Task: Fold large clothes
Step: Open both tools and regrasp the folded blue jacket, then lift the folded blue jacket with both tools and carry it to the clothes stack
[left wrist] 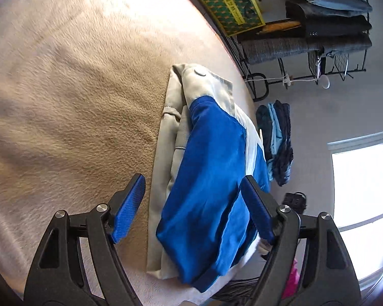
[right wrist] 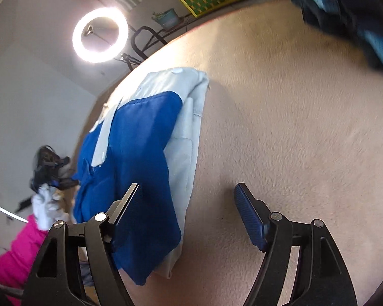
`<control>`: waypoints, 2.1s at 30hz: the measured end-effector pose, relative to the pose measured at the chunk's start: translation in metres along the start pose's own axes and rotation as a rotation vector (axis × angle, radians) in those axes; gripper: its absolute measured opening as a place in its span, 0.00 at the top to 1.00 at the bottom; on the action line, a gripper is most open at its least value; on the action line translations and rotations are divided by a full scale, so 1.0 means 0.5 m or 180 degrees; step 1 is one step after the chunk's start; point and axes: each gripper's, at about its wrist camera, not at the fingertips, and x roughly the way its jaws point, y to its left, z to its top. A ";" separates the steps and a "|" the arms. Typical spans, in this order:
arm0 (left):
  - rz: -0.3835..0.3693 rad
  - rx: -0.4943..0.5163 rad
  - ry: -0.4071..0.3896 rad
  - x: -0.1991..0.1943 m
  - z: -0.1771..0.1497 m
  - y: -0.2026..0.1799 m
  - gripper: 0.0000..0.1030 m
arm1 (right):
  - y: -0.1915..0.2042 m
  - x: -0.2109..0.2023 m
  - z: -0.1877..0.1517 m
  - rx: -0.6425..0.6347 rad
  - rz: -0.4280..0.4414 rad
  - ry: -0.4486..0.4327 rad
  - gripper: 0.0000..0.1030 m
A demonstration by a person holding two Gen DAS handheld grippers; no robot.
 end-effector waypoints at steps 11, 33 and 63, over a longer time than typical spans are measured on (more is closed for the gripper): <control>-0.0017 0.0040 0.0154 0.069 0.021 -0.013 0.23 | 0.010 0.026 0.024 -0.0064 0.0282 0.0065 0.28; 0.1027 0.1256 -0.0141 0.097 -0.049 -0.170 0.66 | 0.139 0.054 0.045 -0.0704 -0.0454 0.0118 0.70; 0.0872 0.2278 -0.0552 0.075 -0.244 -0.438 0.77 | 0.346 -0.138 -0.051 -0.1785 -0.1684 -0.0571 0.80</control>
